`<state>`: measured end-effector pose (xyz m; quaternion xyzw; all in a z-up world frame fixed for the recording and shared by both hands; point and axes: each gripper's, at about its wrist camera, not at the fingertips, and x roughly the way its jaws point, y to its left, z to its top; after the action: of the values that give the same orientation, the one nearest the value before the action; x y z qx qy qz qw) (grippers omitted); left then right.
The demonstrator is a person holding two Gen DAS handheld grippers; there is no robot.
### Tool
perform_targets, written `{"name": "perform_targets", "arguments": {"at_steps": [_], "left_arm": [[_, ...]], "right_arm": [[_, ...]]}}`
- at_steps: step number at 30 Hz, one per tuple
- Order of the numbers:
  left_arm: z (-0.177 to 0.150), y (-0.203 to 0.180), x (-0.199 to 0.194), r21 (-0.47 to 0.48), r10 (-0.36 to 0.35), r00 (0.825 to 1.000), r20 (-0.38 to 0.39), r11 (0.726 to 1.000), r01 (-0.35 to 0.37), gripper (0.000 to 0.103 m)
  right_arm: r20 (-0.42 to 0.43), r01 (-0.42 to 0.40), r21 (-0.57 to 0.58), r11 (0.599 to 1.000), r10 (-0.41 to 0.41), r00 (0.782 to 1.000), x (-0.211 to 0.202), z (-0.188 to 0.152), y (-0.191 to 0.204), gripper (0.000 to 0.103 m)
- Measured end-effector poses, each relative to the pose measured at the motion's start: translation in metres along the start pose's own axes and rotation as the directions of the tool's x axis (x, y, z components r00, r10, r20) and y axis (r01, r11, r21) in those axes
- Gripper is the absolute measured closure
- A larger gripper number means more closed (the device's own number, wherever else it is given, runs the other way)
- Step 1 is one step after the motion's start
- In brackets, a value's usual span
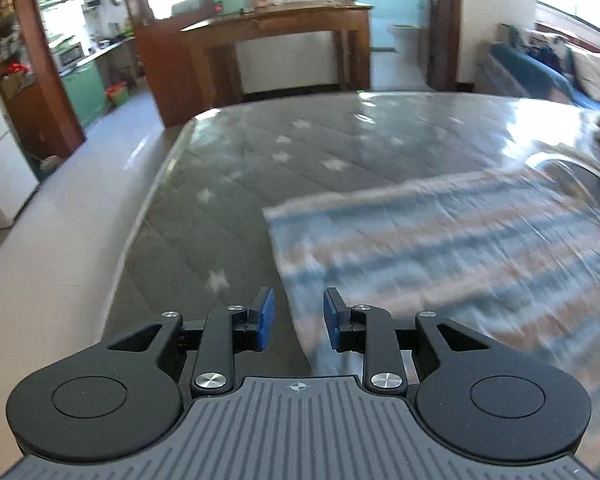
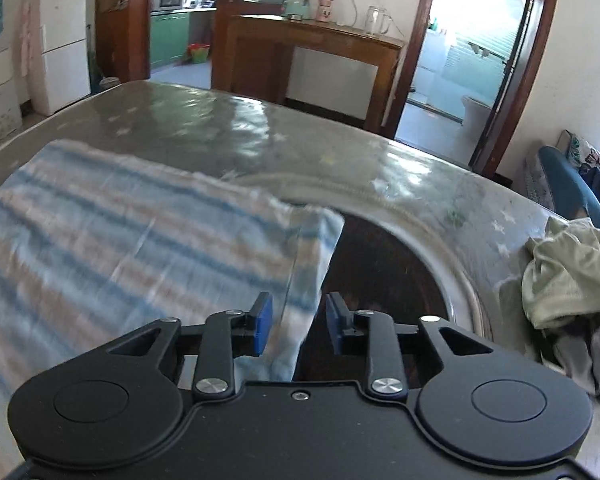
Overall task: Fold clothes
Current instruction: 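Grasp the striped shirt hem again with both grippers and pull it taut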
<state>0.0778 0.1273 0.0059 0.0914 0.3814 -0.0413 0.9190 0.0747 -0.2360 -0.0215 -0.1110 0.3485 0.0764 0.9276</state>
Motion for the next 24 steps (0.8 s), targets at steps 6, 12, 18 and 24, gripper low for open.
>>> {"name": "perform_targets", "arguments": {"at_steps": [6,12,18,24], "left_arm": [[0.024,0.006,0.046,-0.060,-0.003,0.999,-0.045,0.998,0.000,0.073],[0.031,0.005,0.070,-0.073,0.005,0.997,-0.071,0.997,-0.010,0.073],[0.033,0.003,0.083,-0.069,-0.003,0.997,-0.075,0.998,-0.002,0.073],[0.039,-0.002,0.088,-0.068,-0.028,0.997,-0.066,0.997,0.024,0.092]], "right_arm": [[-0.027,-0.014,0.059,0.998,0.015,1.000,0.039,0.019,-0.017,0.061],[-0.050,-0.044,0.098,0.994,0.049,0.998,0.066,0.026,-0.023,0.060],[-0.068,-0.053,0.074,0.996,0.058,0.996,0.077,0.025,-0.018,0.069],[-0.062,-0.060,0.049,0.997,0.063,0.996,0.078,0.029,-0.015,0.087]]}}
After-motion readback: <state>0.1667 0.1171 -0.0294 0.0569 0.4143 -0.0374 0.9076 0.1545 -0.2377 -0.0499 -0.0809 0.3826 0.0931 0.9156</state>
